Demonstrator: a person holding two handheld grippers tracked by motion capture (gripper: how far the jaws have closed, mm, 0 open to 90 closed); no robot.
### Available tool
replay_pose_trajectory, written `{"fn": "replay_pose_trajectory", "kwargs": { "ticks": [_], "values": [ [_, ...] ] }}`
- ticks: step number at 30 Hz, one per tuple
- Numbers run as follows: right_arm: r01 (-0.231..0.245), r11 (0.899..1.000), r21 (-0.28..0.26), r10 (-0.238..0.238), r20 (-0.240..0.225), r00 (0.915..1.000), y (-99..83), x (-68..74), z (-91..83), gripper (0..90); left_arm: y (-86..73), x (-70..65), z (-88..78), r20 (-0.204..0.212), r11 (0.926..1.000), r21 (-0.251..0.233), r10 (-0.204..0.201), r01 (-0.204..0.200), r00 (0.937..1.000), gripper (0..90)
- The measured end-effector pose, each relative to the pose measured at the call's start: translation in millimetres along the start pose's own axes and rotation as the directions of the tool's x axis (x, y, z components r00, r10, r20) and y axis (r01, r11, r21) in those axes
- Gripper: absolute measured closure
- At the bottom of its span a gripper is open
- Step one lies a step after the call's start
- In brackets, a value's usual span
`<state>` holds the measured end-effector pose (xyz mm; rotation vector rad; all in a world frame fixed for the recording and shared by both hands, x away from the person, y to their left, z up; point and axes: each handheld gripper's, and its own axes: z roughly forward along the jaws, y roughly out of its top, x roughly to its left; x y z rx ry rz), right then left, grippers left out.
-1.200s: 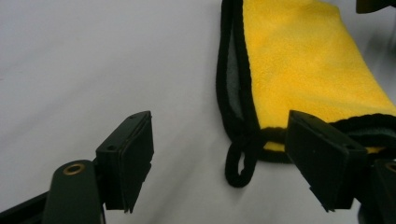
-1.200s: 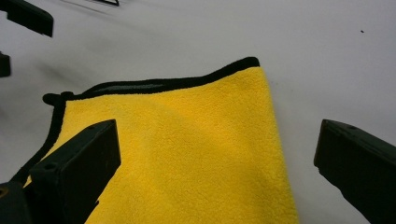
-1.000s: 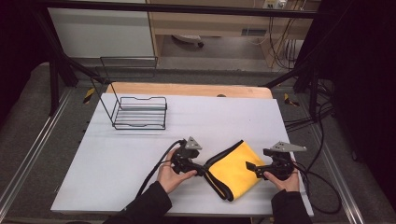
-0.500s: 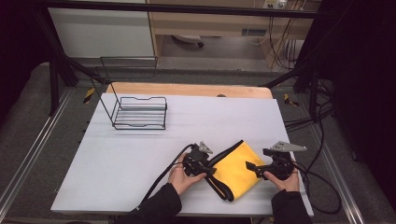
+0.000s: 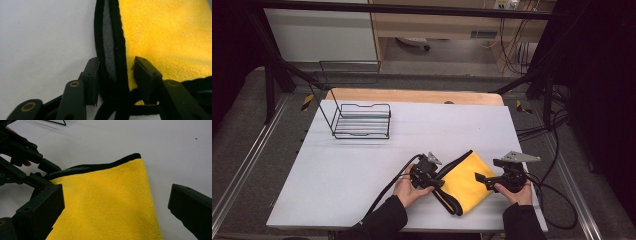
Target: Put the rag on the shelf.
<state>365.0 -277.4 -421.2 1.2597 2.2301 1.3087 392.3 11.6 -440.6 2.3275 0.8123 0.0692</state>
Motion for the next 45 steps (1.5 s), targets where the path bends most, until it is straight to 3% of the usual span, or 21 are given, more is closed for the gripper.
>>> {"fn": "replay_pose_trajectory", "kwargs": {
  "ticks": [5,8,14,18,25,33,39,45],
  "values": [
    [-0.003,1.000,-0.003,0.003,-0.005,1.0000,0.6,0.2,0.4,1.3,4.2,3.7,-0.3,0.057,0.9981,0.042,-0.047,0.045,0.9973,69.6],
    [-0.001,1.000,-0.004,0.001,-0.006,1.0000,0.6,0.1,0.3,1.3,7.4,2.4,0.1,0.061,0.9972,0.063,-0.043,0.039,0.9972,74.1],
    [0.000,1.000,-0.013,0.000,-0.007,1.0000,1.1,-0.4,-1.5,1.4,8.8,4.1,-1.8,0.072,0.9977,0.061,-0.036,0.031,0.9968,78.0],
    [-0.001,1.000,-0.023,0.001,-0.006,1.0000,1.4,-0.8,-3.1,1.6,8.1,1.3,-13.2,0.047,0.9990,0.044,-0.001,-0.001,0.9989,78.9],
    [0.000,0.999,-0.037,-0.001,-0.009,1.0000,2.6,0.9,-3.5,2.0,4.6,9.8,-43.8,-0.001,0.9994,0.034,0.008,-0.008,1.0000,79.6],
    [0.005,1.000,-0.027,-0.005,-0.015,0.9999,2.4,3.6,-0.3,3.4,-14.3,23.5,-66.9,-0.035,0.9990,0.030,-0.033,0.034,0.9988,79.7],
    [0.028,1.000,-0.010,-0.028,-0.033,0.9991,5.0,9.6,6.5,5.9,-32.6,21.0,-65.2,-0.027,0.9980,0.000,-0.064,0.064,0.9976,79.2],
    [0.028,1.000,0.006,-0.028,-0.040,0.9988,5.2,11.9,10.7,6.6,-32.2,24.1,-47.9,-0.006,0.9961,0.004,-0.088,0.088,0.9961,76.6]
  ]
}}
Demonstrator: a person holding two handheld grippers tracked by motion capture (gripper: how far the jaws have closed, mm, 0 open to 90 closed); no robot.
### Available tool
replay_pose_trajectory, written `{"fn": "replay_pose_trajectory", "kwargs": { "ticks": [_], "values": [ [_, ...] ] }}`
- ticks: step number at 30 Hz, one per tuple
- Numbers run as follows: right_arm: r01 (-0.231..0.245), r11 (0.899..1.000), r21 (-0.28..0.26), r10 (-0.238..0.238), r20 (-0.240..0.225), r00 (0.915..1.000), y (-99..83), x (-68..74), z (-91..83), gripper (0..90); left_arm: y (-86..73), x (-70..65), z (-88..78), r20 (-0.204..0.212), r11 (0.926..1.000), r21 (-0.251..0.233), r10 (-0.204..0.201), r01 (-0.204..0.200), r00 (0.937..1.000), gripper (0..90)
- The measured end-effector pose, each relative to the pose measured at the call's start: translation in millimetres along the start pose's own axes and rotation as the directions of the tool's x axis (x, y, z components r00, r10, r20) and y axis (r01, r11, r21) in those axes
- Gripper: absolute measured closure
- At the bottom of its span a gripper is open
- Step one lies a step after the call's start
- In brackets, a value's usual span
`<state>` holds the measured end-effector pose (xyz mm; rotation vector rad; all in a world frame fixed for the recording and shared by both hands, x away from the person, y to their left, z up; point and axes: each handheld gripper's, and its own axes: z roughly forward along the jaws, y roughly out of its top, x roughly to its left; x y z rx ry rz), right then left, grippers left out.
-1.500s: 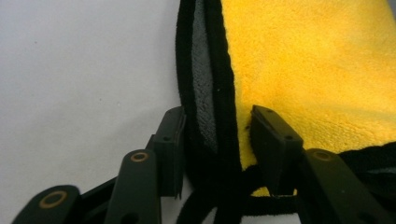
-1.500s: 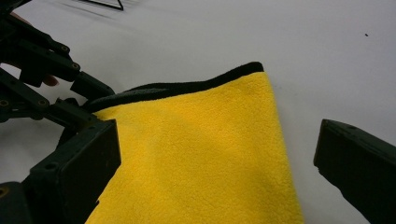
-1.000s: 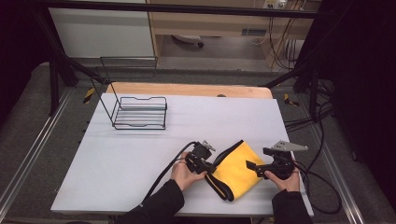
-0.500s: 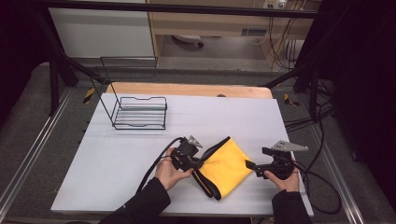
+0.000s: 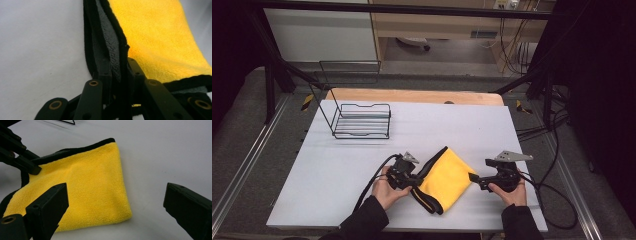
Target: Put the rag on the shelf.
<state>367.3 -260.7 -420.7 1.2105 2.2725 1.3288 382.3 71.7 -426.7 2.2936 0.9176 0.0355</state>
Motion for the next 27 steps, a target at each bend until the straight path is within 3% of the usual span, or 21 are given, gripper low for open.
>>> {"fn": "replay_pose_trajectory", "kwargs": {
  "ticks": [3,6,11,14,15,19,23,27],
  "values": [
    [0.003,1.000,0.002,-0.003,0.003,1.0000,-0.2,-0.1,-0.3,6.4,-0.1,1.6,2.9,-0.012,0.9999,-0.007,0.010,-0.010,0.9999,74.7],
    [0.001,1.000,0.003,-0.001,-0.001,1.0000,-0.2,0.4,0.9,6.2,-1.6,3.4,6.0,-0.033,0.9999,0.002,0.011,-0.011,0.9994,63.8],
    [0.008,1.000,0.007,-0.008,-0.004,1.0000,1.6,2.7,4.8,5.8,-1.2,-2.0,11.4,-0.039,0.9994,-0.007,0.033,-0.034,0.9987,55.6],
    [0.010,1.000,0.007,-0.010,-0.011,0.9999,3.7,5.2,8.4,5.5,-0.4,-8.5,16.1,-0.031,0.9997,-0.002,0.025,-0.025,0.9992,58.6],
    [0.017,1.000,0.010,-0.017,-0.011,0.9998,4.4,5.7,9.3,5.4,-0.3,-9.7,17.1,0.003,1.0000,0.004,0.001,-0.001,1.0000,62.1],
    [0.022,1.000,0.011,-0.022,-0.019,0.9996,7.2,7.8,12.4,5.2,0.5,-10.6,18.5,0.023,0.9997,0.013,-0.021,0.020,0.9995,71.5],
    [0.029,1.000,0.010,-0.029,-0.025,0.9993,9.5,10.1,15.3,5.2,4.0,-12.3,17.9,0.008,0.9993,0.037,-0.003,0.002,1.0000,77.5],
    [0.035,0.999,0.010,-0.034,-0.031,0.9989,9.4,12.2,15.3,5.5,1.6,-14.0,14.3,-0.024,0.9998,0.013,0.012,-0.011,0.9997,79.7]
  ]
}}
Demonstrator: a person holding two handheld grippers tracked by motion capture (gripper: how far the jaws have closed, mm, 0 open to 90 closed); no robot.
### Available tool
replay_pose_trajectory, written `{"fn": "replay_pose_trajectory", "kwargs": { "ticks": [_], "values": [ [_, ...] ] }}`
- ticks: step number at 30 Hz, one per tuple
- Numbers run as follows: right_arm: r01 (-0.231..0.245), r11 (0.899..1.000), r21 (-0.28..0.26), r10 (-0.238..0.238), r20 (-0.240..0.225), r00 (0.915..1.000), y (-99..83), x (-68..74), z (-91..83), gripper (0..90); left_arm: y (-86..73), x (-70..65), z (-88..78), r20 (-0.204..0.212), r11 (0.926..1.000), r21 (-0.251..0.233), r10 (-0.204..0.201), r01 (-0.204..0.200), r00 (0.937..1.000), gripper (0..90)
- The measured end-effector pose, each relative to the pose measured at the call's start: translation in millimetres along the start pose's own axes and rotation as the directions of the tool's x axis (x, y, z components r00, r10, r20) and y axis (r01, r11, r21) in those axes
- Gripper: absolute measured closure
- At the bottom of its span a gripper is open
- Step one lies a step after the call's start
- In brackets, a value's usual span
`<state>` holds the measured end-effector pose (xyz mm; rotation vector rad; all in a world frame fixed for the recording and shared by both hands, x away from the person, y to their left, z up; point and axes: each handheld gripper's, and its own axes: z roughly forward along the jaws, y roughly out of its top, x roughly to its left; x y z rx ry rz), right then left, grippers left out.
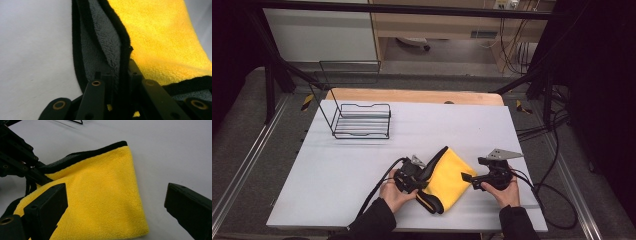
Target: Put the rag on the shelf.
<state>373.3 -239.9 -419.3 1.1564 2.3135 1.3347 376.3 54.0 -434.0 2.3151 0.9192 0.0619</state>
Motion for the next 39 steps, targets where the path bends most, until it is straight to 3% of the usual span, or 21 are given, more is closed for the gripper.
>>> {"fn": "replay_pose_trajectory", "kwargs": {
  "ticks": [5,6,11,13,16,18,19,21,25,27,29,31,32,34,36,38,39],
  "values": [
    [-0.006,1.000,-0.005,0.006,-0.009,0.9999,0.0,1.8,1.8,6.5,-6.5,2.0,-12.5,-0.033,0.9996,-0.029,-0.003,0.002,0.9995,80.1],
    [-0.006,1.000,-0.001,0.006,-0.010,0.9999,0.3,2.9,2.6,6.9,-8.4,3.8,-18.6,-0.047,0.9995,-0.029,-0.016,0.015,0.9987,80.1],
    [0.023,1.000,0.006,-0.023,-0.018,0.9996,4.2,10.1,10.9,12.5,-20.1,-0.6,-25.4,-0.041,0.9964,-0.041,-0.075,0.074,0.9963,79.2],
    [0.033,0.999,0.007,-0.033,-0.025,0.9991,6.2,11.8,14.1,15.0,-22.2,-2.5,-24.4,-0.049,0.9965,-0.041,-0.075,0.073,0.9960,78.2],
    [0.066,0.997,0.026,-0.066,-0.004,0.9978,22.7,21.4,37.0,23.4,-26.9,-4.3,-21.1,-0.099,0.9991,-0.038,-0.026,0.022,0.9947,68.5],
    [0.070,0.997,0.038,-0.070,0.014,0.9974,27.1,23.3,45.1,25.0,-27.5,-4.3,-22.4,-0.114,0.9991,-0.041,-0.019,0.014,0.9933,58.2],
    [0.065,0.995,0.077,-0.068,0.037,0.9970,34.7,23.5,63.2,28.0,-28.8,-2.5,-27.3,-0.129,0.9991,-0.037,0.017,-0.022,0.9915,53.5],
    [0.059,0.994,0.095,-0.064,0.045,0.9969,40.1,20.8,80.4,33.6,-30.8,0.9,-33.6,-0.138,0.9980,-0.040,0.044,-0.050,0.9894,46.2],
    [0.042,0.989,0.144,-0.052,0.063,0.9967,44.4,13.1,105.6,38.7,-35.0,10.0,-44.7,-0.141,0.9954,-0.052,0.072,-0.080,0.9875,33.1],
    [0.024,0.986,0.164,-0.033,0.050,0.9982,43.6,8.6,111.4,41.9,-40.8,23.5,-60.1,-0.137,0.9918,-0.083,0.085,-0.097,0.9869,25.9],
    [0.018,0.985,0.173,-0.027,0.046,0.9986,43.2,6.8,113.6,43.6,-43.3,28.9,-65.8,-0.132,0.9905,-0.096,0.085,-0.099,0.9875,22.6],
    [0.010,0.981,0.192,-0.008,-0.008,0.9999,42.3,6.0,117.4,52.8,-49.4,40.2,-77.5,-0.135,0.9892,-0.117,0.072,-0.089,0.9882,16.6],
    [0.012,0.980,0.198,-0.007,-0.021,0.9997,42.4,6.5,117.2,58.0,-56.7,52.2,-89.6,-0.158,0.9877,-0.133,0.060,-0.082,0.9856,15.7],
    [0.011,0.980,0.198,-0.005,-0.030,0.9995,42.1,7.1,117.5,58.4,-60.6,58.7,-95.5,-0.166,0.9879,-0.138,0.047,-0.070,0.9850,14.3],
    [0.007,0.979,0.203,0.004,-0.057,0.9984,42.1,7.7,118.1,71.2,-68.7,70.1,-105.8,-0.180,0.9865,-0.159,0.011,-0.040,0.9836,14.1],
    [-0.001,0.977,0.211,0.016,-0.070,0.9974,42.6,8.3,118.4,74.3,-77.5,80.1,-114.1,-0.194,0.9832,-0.182,-0.025,-0.011,0.9808,14.1],
    [0.030,0.975,0.221,-0.015,-0.066,0.9977,45.9,11.7,119.2,78.2,-81.9,84.2,-116.7,-0.197,0.9808,-0.195,-0.045,0.005,0.9793,14.3]
  ]
}}
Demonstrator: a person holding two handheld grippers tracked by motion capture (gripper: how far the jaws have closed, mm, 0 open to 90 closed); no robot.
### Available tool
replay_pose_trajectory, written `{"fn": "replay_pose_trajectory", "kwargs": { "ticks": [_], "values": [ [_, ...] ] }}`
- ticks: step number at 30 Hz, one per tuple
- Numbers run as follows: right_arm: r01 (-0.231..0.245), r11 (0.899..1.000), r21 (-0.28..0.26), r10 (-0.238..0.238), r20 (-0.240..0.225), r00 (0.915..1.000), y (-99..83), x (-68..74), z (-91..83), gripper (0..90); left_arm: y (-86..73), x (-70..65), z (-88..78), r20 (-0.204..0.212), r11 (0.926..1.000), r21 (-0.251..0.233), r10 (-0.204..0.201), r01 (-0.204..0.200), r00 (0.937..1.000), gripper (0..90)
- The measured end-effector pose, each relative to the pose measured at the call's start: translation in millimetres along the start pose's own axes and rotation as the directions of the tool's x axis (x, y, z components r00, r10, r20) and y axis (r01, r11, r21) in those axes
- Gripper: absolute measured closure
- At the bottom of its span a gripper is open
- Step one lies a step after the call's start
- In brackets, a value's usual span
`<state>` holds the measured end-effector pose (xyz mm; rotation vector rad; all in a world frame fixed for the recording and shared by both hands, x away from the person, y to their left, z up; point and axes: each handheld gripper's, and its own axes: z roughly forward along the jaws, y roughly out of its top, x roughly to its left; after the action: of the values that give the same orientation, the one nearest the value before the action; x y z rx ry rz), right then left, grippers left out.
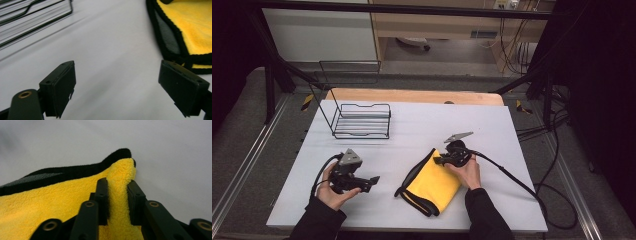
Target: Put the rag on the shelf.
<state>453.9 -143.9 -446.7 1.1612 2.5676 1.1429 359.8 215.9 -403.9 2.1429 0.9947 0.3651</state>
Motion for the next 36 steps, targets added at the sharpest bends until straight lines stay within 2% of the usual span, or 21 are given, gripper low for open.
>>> {"fn": "replay_pose_trajectory", "kwargs": {
  "ticks": [3,6,7,8,9,10,11,13,14,17,18,20,23,24,25,28,29,31,34,35,36],
  "values": [
    [0.047,0.999,0.009,-0.048,0.025,0.9986,5.8,5.4,1.2,80.2,-7.9,9.9,-4.1,-0.014,0.9992,-0.010,-0.040,0.040,0.9991,14.2],
    [0.121,0.992,-0.021,-0.121,0.016,0.9925,15.5,16.5,7.9,80.7,-9.1,14.6,-6.8,-0.024,0.9988,-0.017,-0.046,0.046,0.9986,14.0],
    [0.182,0.983,-0.039,-0.182,-0.007,0.9832,24.2,27.3,15.0,80.7,-9.0,15.1,-7.5,-0.027,0.9986,-0.025,-0.047,0.046,0.9985,13.5],
    [0.209,0.977,-0.050,-0.210,-0.020,0.9774,29.1,33.0,19.2,80.6,-8.8,15.7,-8.6,-0.030,0.9986,-0.030,-0.044,0.043,0.9986,13.4],
    [0.209,0.977,-0.050,-0.210,-0.020,0.9774,29.1,33.0,19.2,80.6,-8.8,15.7,-8.6,-0.030,0.9986,-0.030,-0.044,0.043,0.9986,13.0],
    [0.255,0.965,-0.067,-0.259,-0.050,0.9646,38.9,44.6,28.6,80.5,-9.0,15.7,-8.5,-0.032,0.9986,-0.031,-0.044,0.043,0.9985,12.7],
    [0.277,0.958,-0.071,-0.282,-0.066,0.9572,43.5,50.5,34.2,80.4,-9.3,15.7,-8.3,-0.031,0.9988,-0.028,-0.042,0.041,0.9986,12.4],
    [0.303,0.951,-0.064,-0.307,-0.090,0.9473,51.8,61.4,45.9,80.2,-10.4,16.5,-7.4,-0.035,0.9988,-0.025,-0.043,0.042,0.9985,12.0],
    [0.303,0.951,-0.064,-0.307,-0.090,0.9473,51.8,61.4,45.9,80.2,-10.4,16.5,-7.4,-0.035,0.9988,-0.025,-0.043,0.042,0.9985,11.8],
    [0.339,0.940,-0.034,-0.341,-0.098,0.9350,59.7,70.5,61.9,79.8,-11.7,17.7,-7.0,-0.038,0.9984,-0.028,-0.050,0.049,0.9981,11.6],
    [0.333,0.943,-0.016,-0.333,-0.092,0.9384,60.8,70.2,67.5,78.7,-12.1,18.3,-6.9,-0.037,0.9984,-0.029,-0.049,0.048,0.9981,11.3],
    [0.323,0.946,-0.020,-0.324,-0.086,0.9422,61.1,68.0,68.0,76.0,-12.6,19.1,-6.8,-0.042,0.9981,-0.033,-0.053,0.051,0.9977,11.2],
    [0.325,0.945,-0.024,-0.326,-0.067,0.9431,62.2,68.2,65.4,71.2,-13.0,19.9,-5.6,-0.037,0.9981,-0.029,-0.055,0.054,0.9978,10.7],
    [0.324,0.945,-0.039,-0.325,-0.056,0.9439,63.2,68.6,62.2,67.1,-12.9,19.8,-5.4,-0.038,0.9983,-0.027,-0.053,0.052,0.9979,10.3],
    [0.309,0.949,-0.064,-0.312,-0.043,0.9492,64.4,69.1,57.9,61.5,-12.8,19.8,-5.6,-0.039,0.9983,-0.028,-0.052,0.051,0.9979,10.0],
    [0.274,0.953,-0.128,-0.278,-0.013,0.9606,68.7,67.3,36.1,48.6,-11.2,20.7,-6.4,-0.036,0.9980,-0.038,-0.053,0.051,0.9979,9.2],
    [0.253,0.957,-0.145,-0.254,0.013,0.9672,69.0,64.9,19.1,39.4,-10.3,21.2,-6.7,-0.036,0.9977,-0.041,-0.056,0.054,0.9978,8.2],
    [0.248,0.956,-0.156,-0.247,0.025,0.9687,67.7,63.1,10.8,35.0,-7.9,22.2,-6.9,-0.033,0.9970,-0.047,-0.064,0.062,0.9974,7.5],
    [0.201,0.963,-0.177,-0.196,0.047,0.9795,54.3,52.8,-16.0,21.8,-2.4,21.2,-3.6,-0.042,0.9968,-0.041,-0.071,0.069,0.9966,5.8],
    [0.201,0.963,-0.177,-0.196,0.047,0.9795,54.3,52.8,-16.0,21.8,0.2,20.4,-1.4,-0.049,0.9970,-0.034,-0.071,0.070,0.9962,5.8],
    [0.173,0.969,-0.177,-0.165,0.055,0.9847,44.7,46.6,-25.7,15.6,2.9,19.7,1.0,-0.052,0.9973,-0.027,-0.070,0.069,0.9962,5.9]
  ]
}}
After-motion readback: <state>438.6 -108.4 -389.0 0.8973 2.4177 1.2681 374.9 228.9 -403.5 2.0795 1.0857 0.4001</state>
